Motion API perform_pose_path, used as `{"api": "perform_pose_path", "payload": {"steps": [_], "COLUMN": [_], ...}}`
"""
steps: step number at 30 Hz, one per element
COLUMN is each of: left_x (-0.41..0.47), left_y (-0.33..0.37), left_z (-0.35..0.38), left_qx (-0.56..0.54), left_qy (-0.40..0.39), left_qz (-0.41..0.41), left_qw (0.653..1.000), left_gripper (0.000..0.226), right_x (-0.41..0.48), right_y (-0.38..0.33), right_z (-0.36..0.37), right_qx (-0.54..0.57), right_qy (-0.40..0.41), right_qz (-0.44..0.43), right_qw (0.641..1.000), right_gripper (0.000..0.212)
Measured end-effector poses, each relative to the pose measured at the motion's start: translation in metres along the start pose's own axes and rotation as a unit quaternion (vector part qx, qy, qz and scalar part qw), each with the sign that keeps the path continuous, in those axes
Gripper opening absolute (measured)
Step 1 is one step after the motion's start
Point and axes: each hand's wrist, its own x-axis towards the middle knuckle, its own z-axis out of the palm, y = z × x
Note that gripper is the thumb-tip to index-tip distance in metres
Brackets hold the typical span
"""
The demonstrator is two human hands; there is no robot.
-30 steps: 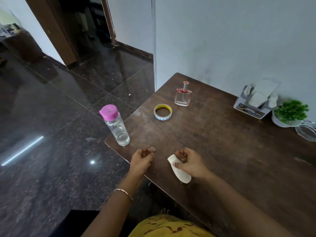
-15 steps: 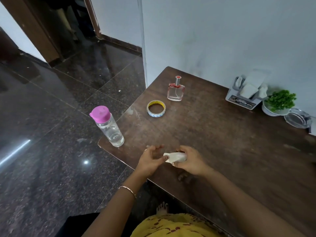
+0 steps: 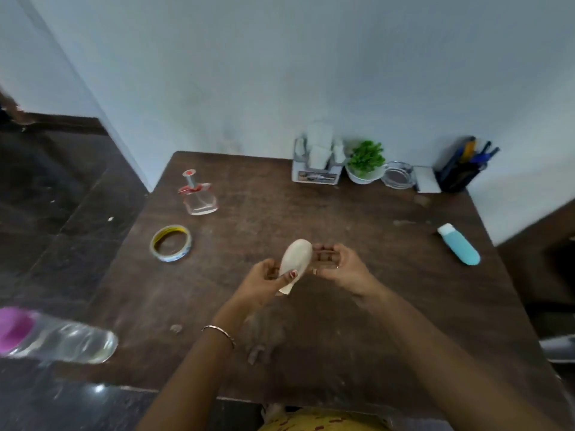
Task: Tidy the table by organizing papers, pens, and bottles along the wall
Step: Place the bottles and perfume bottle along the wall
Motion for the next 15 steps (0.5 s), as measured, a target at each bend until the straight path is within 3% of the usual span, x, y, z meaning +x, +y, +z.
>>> {"api": "perform_pose_path", "payload": {"steps": [4,8,15], "left_x": [0.033,0.06,0.105], "left_y": [0.021,0.037,0.056], "left_z": [0.043,0.082,0.145], "left_qx": [-0.041,0.015,0.045], "left_qy": [-0.038,-0.04,-0.071], "left_qz": [-0.03,-0.007,0.006], "left_qw": [0.998,0.999,0.996], "left_gripper": [0.028,0.03,0.028], "right_x": [0.006,0.007,0.01], "right_y": [0.015,0.032,0.055], "right_z": [-0.061,-0.134,-0.231], "right_qx": [0.055,-0.015,-0.2], "right_qy": [0.136,0.272,0.418], "right_qz": [0.033,0.077,0.108], "right_qw": [0.989,0.959,0.88], "right_gripper": [0.022,0.011,0.042]}}
